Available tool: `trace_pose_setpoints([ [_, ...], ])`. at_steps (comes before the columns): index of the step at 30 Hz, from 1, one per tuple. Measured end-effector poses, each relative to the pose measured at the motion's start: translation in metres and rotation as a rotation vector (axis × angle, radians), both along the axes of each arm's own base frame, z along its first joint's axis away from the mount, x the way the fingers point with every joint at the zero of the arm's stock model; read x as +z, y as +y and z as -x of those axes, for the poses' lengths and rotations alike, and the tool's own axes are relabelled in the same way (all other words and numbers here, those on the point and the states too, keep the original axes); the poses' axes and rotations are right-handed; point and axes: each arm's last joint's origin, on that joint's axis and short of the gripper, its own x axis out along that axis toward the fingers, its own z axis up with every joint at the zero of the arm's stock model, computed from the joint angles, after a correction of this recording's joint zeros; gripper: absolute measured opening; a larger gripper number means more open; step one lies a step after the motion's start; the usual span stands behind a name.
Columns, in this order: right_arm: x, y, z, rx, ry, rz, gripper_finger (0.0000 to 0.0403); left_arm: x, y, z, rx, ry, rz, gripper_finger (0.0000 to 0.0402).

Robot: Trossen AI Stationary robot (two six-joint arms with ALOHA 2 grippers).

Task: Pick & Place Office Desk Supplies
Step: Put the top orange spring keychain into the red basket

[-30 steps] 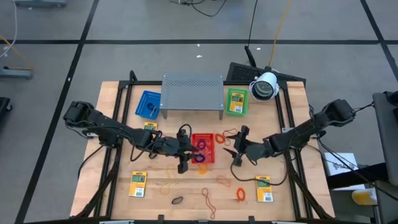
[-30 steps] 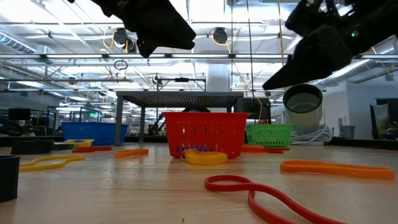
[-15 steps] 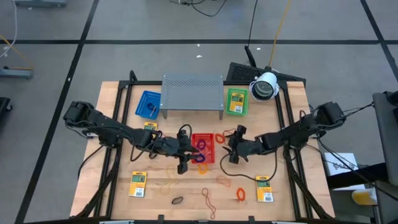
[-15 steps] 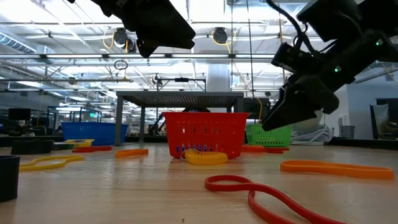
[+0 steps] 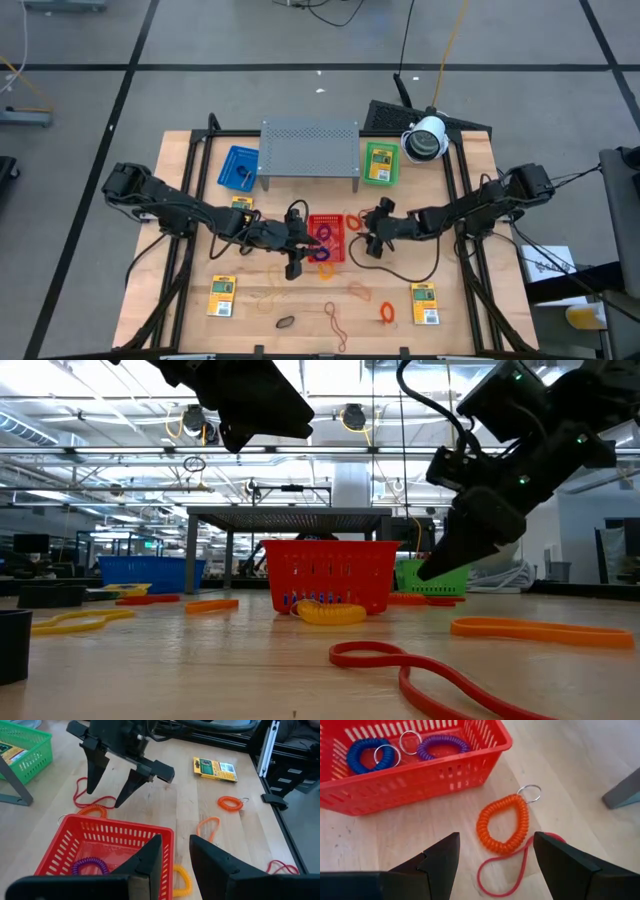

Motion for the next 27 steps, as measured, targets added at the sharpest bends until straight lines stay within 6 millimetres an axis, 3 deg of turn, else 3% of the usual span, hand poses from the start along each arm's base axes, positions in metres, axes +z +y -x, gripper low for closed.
trace_pose_setpoints([
  [11, -0.013, -0.001, -0.007, 0.119, 0.037, 0.065, 0.0247, 0.000, 0.000, 0.000, 0.008, 0.001, 0.013, 0.0108],
  [20, -0.033, -0.011, -0.017, 0.070, 0.022, 0.026, 0.0241, 0.000, 0.000, 0.000, 0.009, 0.002, 0.015, 0.0108],
  [24, -0.038, -0.018, -0.018, -0.013, 0.026, -0.037, 0.0200, 0.000, -0.001, 0.000, 0.001, 0.003, 0.018, 0.0108],
  [27, -0.040, -0.022, -0.017, -0.060, 0.024, -0.125, 0.0126, 0.000, -0.002, 0.000, -0.022, 0.007, 0.031, 0.0108],
])
